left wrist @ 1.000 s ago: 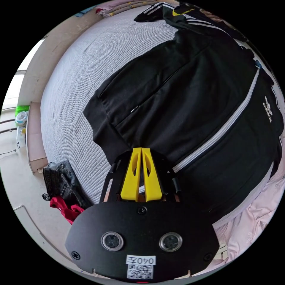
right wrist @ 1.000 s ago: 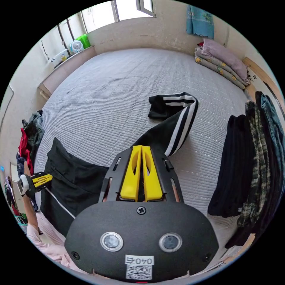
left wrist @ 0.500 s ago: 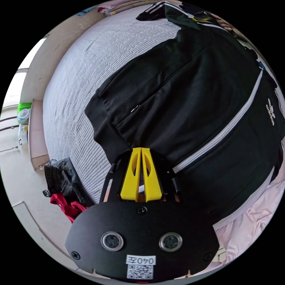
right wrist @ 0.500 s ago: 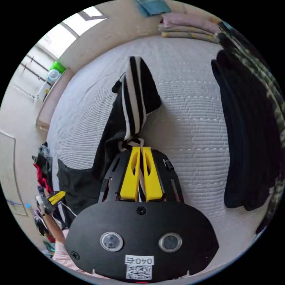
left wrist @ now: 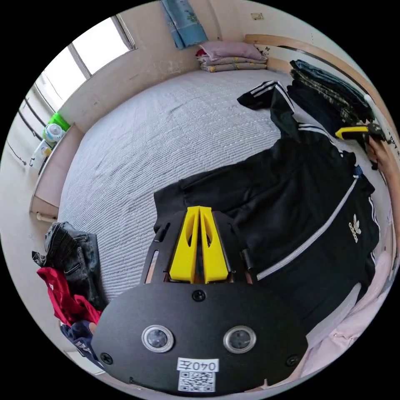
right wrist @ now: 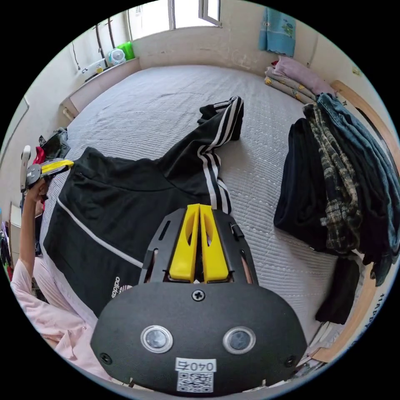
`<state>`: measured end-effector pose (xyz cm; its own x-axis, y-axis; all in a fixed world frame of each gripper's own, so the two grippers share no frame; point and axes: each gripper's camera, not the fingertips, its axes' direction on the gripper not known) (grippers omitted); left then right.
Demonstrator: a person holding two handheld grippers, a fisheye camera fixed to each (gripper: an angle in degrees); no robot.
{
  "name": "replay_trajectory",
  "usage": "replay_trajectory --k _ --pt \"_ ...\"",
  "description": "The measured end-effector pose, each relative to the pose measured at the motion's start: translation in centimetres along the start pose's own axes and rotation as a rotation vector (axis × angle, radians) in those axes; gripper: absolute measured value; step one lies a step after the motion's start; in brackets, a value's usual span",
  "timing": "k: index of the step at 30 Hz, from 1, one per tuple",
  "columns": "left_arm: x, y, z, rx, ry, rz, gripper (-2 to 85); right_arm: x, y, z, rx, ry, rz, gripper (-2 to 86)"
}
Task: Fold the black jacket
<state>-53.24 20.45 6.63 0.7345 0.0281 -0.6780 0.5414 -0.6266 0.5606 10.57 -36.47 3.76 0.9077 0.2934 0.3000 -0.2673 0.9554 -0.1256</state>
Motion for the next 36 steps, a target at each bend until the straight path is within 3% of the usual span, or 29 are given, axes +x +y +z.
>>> replay_trajectory --k 5,11,15,18,22,25,27,29,31,33,36 --pt "-0.8 -0.6 8.7 -0.163 -0.212 -0.051 -0.9 2.8 4.3 8.9 -0.172 0.314 0.035 -1.0" --pt "-3.5 0.7 6.2 -0.115 -0.18 -0.271 -0.9 11.9 7.9 6.7 0.015 -0.049 0.329 -1.0" --pt "0.9 9.1 -7.2 0.13 -0.045 -0.03 -0.9 11.2 10.6 0.6 0.083 0.036 0.274 -1.0" --pt "6.2 16.9 -10.3 0.057 -0.007 0.129 -0.9 5.7 14.0 -1.8 0.05 -0.055 0.102 -1.0" --pt "10.7 23.5 -7.9 -0.107 -0.011 0.204 -0.9 -1.2 18.6 1.1 -0.041 -0.186 -0.029 -1.0" --pt "8.8 26.0 -4.8 -0.121 -0.005 0.115 -0.9 -0.1 21.2 6.3 -0.147 -0.183 -0.028 -0.9" --pt "5.3 25.1 -5.8 -0.168 0.086 -0.043 -0.9 4.2 21.9 5.6 -0.128 -0.285 0.121 -0.8" --pt "5.4 25.0 -8.8 -0.083 -0.008 -0.065 -0.9 6.2 23.2 0.4 -0.012 -0.23 0.151 -0.4" --pt "7.0 25.3 -11.9 0.004 0.057 -0.017 -0.9 5.8 24.2 -2.3 -0.012 -0.183 0.075 0.5" --pt "10.6 25.5 -14.0 0.063 0.329 0.074 -0.9 4.8 25.0 -2.3 -0.113 -0.229 -0.028 5.2" --pt "16.4 25.7 -13.8 0.055 0.545 0.191 -0.9 3.1 26.2 1.6 -0.373 -0.363 -0.147 11.7"
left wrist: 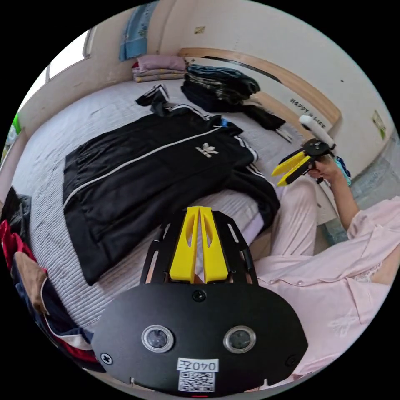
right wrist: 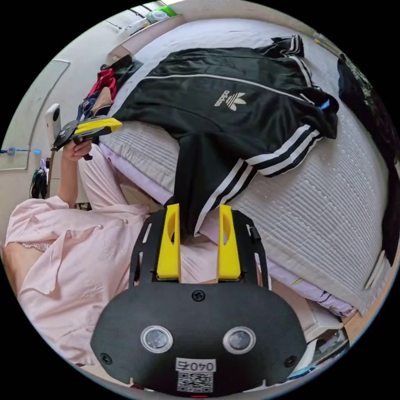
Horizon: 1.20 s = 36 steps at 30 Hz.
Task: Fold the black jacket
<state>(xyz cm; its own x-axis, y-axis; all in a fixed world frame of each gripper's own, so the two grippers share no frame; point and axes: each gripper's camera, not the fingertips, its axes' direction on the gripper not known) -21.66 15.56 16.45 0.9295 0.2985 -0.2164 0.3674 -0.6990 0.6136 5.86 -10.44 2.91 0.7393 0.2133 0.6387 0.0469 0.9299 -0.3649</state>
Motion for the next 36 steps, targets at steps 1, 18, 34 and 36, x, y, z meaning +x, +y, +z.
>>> replay_trajectory --k 1,18,34,36 --pt "0.9 -0.2 0.8 -0.012 0.022 0.02 -0.9 0.0 -0.2 2.0 -0.085 0.027 -0.013 11.9" --pt "-2.8 0.8 -0.9 0.028 -0.071 -0.148 -0.9 19.2 -11.0 -11.9 0.463 -0.254 -0.019 9.6" --pt "-4.6 3.1 -1.8 0.076 -0.346 -0.195 0.0 12.9 -8.6 8.5 0.353 -0.246 -0.124 9.0" --pt "-5.0 3.9 -2.0 0.089 -0.322 -0.209 2.9 12.2 -8.9 9.5 0.375 -0.245 -0.132 8.7"
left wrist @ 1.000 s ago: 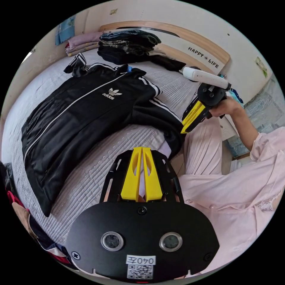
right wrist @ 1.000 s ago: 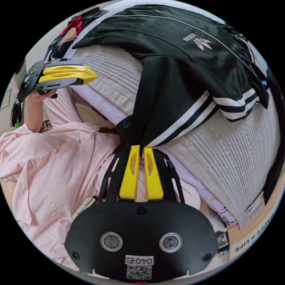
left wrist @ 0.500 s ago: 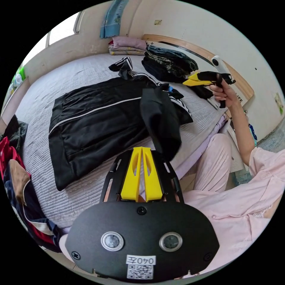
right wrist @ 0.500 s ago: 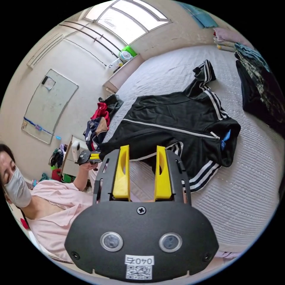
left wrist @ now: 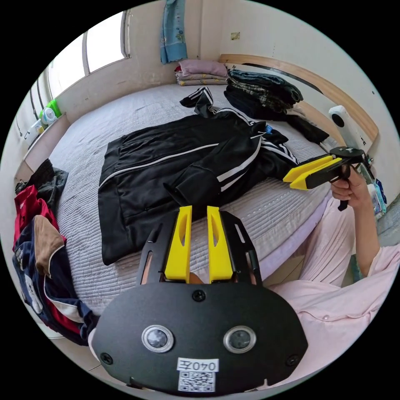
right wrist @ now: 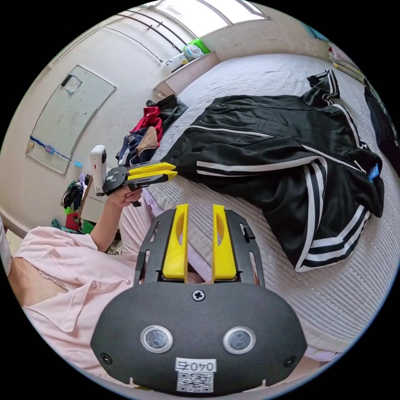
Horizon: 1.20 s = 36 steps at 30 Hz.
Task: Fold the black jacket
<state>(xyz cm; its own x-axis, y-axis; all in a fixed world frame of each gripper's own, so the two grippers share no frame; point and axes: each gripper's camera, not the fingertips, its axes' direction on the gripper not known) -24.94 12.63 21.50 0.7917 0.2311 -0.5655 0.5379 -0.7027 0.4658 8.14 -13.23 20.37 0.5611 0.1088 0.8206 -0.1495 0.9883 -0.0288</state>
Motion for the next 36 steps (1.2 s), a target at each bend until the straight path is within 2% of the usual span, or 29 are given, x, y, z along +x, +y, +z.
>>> replay_trajectory --k 7,10,13,15,17,19,21,28,32,36 --pt "-1.3 0.5 0.8 0.018 -0.03 -0.006 3.8 0.4 1.9 3.8 0.031 -0.016 0.02 8.3" --pt "-1.4 -0.1 2.0 -0.024 -0.003 0.031 1.3 0.9 3.0 5.2 0.046 -0.003 0.044 8.2" --pt "-1.4 -0.8 -0.6 0.004 0.063 0.104 -0.4 1.0 4.7 5.2 0.086 0.132 0.08 8.9" --pt "-3.8 -1.4 -8.2 0.132 0.318 0.111 -0.7 0.4 6.1 4.5 0.125 0.309 0.089 11.2" --pt "-6.2 -1.2 -14.8 0.233 0.544 0.134 -0.8 -0.8 8.0 4.4 0.138 0.498 0.066 17.8" --pt "-8.0 -0.4 -20.7 0.311 0.675 0.183 -0.8 -1.6 9.1 5.2 0.118 0.543 0.037 22.4" --pt "-8.9 1.0 -26.9 0.376 0.771 0.248 -0.8 -2.5 10.1 6.5 0.096 0.551 -0.017 23.1" --pt "-4.6 4.1 -35.4 0.355 0.835 0.423 -0.9 -4.8 12.3 12.2 0.057 0.419 -0.261 20.4" --pt "-2.3 4.6 -36.6 0.305 0.827 0.423 -0.9 -5.2 13.5 16.1 -0.007 0.479 -0.34 19.9" --pt "-0.8 4.8 -36.5 0.272 0.839 0.409 -0.9 -5.6 14.4 18.4 0.027 0.607 -0.381 17.7"
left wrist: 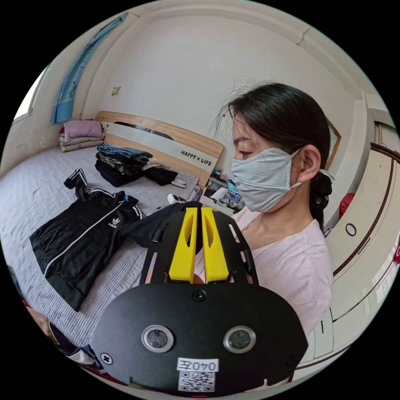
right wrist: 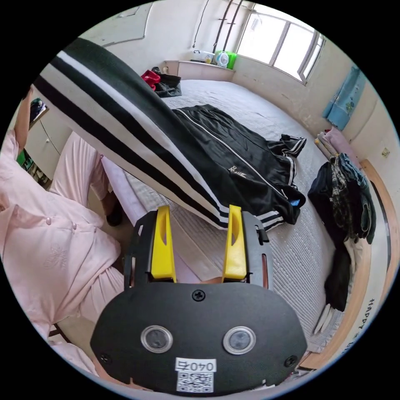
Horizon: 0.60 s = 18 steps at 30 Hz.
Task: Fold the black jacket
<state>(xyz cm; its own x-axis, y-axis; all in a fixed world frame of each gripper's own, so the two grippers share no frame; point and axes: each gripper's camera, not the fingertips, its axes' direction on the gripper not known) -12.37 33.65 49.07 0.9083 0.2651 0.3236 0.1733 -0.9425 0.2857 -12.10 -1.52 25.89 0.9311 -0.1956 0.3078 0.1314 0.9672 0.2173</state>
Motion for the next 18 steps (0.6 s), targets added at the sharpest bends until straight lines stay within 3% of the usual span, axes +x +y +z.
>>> replay_trajectory --k 4,8,12,18 --pt "0.8 -0.4 0.7 -0.004 0.006 0.004 -0.9 -2.3 -0.3 2.6 0.034 0.109 -0.078 9.6" --pt "1.4 -1.1 1.0 -0.028 -0.028 0.001 -0.9 -3.0 0.7 3.6 -0.032 0.366 -0.181 0.2" --pt "1.5 -0.7 1.0 -0.067 -0.035 -0.013 -1.0 -1.5 1.6 1.4 -0.077 0.219 -0.25 -0.7" --pt "-2.1 -1.8 0.0 -0.069 -0.122 -0.124 -1.0 -2.2 -0.3 3.1 -0.203 0.177 -0.4 -0.6"
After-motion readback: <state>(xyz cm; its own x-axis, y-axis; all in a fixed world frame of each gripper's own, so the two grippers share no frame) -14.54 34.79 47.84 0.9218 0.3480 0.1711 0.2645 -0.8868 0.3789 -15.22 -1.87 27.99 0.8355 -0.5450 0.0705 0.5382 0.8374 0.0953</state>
